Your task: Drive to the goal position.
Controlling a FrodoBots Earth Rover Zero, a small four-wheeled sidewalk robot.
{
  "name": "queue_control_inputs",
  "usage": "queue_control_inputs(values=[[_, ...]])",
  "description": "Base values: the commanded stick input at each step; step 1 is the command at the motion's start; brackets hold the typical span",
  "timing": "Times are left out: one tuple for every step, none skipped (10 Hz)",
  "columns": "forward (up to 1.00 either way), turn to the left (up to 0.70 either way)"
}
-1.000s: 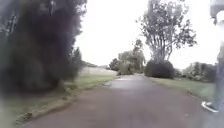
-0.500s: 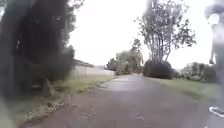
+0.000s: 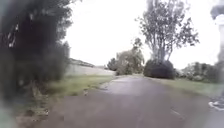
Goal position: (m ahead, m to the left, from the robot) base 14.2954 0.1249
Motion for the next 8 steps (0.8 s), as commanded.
queue_control_inputs(values=[[0.85, 0.00], [0.85, 0.00], [0.85, 0.00], [0.85, 0.00], [0.85, -0.17], [0.85, -0.29], [0.85, -0.10], [0.85, 0.00]])
